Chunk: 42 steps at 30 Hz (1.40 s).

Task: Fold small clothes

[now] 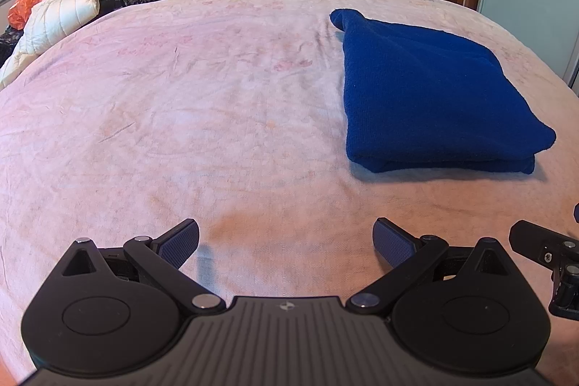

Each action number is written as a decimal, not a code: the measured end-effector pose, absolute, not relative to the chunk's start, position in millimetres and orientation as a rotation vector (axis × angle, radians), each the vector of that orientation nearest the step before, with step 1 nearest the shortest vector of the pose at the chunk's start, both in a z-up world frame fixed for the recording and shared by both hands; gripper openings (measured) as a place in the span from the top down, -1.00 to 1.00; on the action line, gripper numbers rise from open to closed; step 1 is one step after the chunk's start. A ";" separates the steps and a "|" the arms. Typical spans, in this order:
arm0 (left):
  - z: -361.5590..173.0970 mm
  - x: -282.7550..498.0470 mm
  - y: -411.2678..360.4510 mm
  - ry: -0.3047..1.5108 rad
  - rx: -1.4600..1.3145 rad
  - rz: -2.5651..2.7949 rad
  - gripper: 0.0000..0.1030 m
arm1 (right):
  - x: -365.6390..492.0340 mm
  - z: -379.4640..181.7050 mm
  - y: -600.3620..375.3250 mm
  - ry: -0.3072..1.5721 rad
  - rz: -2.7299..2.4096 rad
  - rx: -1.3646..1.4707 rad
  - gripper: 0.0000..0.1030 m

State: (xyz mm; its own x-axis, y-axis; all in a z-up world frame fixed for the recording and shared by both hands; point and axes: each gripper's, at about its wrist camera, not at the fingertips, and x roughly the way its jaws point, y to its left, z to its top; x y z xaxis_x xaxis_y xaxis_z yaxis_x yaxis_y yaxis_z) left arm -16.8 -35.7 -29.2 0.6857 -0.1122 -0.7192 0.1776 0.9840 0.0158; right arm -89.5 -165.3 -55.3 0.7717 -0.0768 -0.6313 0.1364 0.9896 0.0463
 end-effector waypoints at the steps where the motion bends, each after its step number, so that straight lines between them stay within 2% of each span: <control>1: -29.5 -16.5 -35.9 0.800 0.086 -0.162 -1.00 | -89.1 -55.6 -165.5 0.680 -0.115 0.092 -0.99; 42: -31.7 -16.3 -37.3 0.809 0.099 -0.164 -1.00 | -88.6 -56.4 -168.2 0.685 -0.121 0.104 -0.99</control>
State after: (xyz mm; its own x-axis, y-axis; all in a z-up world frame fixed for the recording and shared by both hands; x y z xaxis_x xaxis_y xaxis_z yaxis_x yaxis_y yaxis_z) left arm -16.3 -37.3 -31.7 0.6785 -0.1077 -0.7267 0.1835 0.9827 0.0257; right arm -88.6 -168.2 -56.4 0.7681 -0.0769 -0.6357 0.1454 0.9878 0.0562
